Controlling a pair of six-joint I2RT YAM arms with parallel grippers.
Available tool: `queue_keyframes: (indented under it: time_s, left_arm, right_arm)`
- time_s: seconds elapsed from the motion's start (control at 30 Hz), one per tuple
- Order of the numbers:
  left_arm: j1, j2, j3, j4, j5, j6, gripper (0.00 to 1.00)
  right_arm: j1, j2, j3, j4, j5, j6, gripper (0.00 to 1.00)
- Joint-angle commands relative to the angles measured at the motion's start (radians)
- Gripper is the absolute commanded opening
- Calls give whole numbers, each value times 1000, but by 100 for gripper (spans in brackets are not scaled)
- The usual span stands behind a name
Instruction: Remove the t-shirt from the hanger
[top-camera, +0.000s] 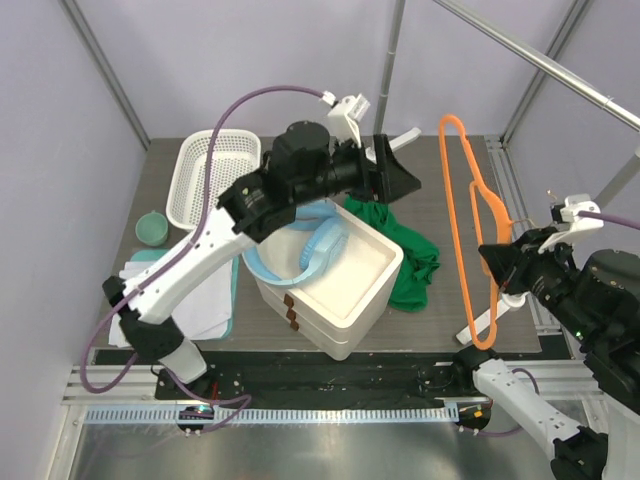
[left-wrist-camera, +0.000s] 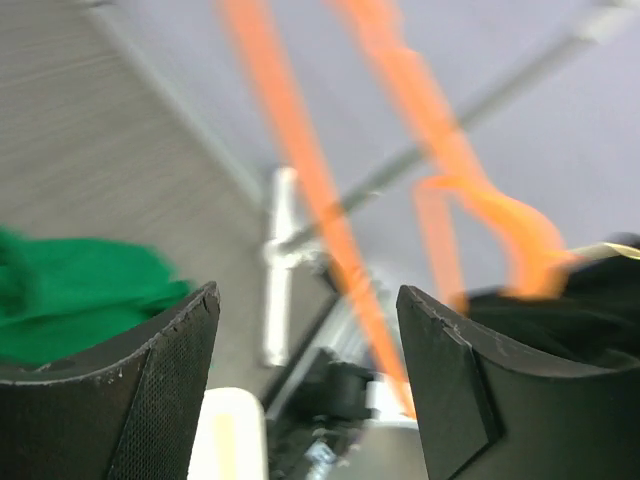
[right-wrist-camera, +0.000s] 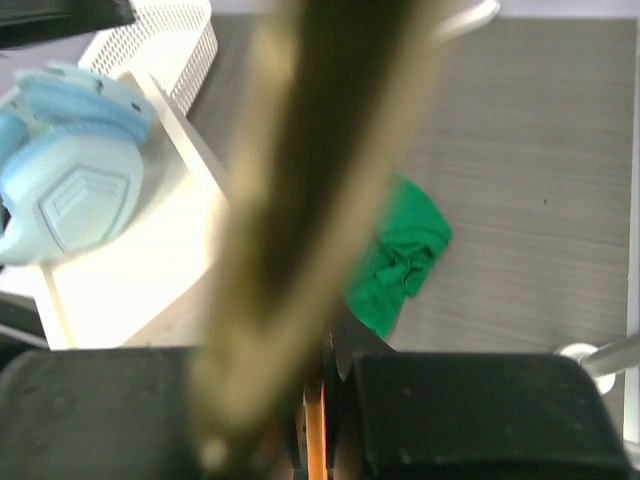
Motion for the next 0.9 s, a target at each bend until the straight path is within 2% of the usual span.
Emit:
queue_keyframes:
  time_s: [0.0,0.03,0.1,0.13,0.2,0.3,0.43,0.6,0.73,0.87]
  left_arm:
    - [-111,-97,-168,286,39,-149,74]
    - [-123,-103,-203,327,27,-226,76]
    - [-151,-94,-253,378,-37,-271,77]
    - [-161,-82,-247,372,-65,-262,78]
    - [-186,-62,-198,282,-210,-273,78]
    - [-204,-14,-170,277,-321,-289,77]
    - [-209,78,-70,234,-347,-293,72]
    - [-215,113,-36,248,-396,-306,66]
    - [-215,135,-12,269,-387,-322,63]
    - [-217,158,-7,286,-363,-349,54]
  right_arm:
    - [-3,-34,-66,15,-64,-19,1]
    - [-3,-49,-80,20,-68,-23,1]
    - [-3,-60,-118,38,-70,-25,1]
    - [-3,-64,-127,43,-103,-22,1]
    - [-5,-69,-147,52,-113,-22,1]
    - [-3,-75,-161,55,-121,-17,1]
    - [-3,-63,-148,35,-130,-25,1]
    - [-3,-63,-131,9,-142,-46,1]
    - [-3,-77,-143,7,-151,-49,1]
    - [-3,-86,-161,7,-159,-49,1]
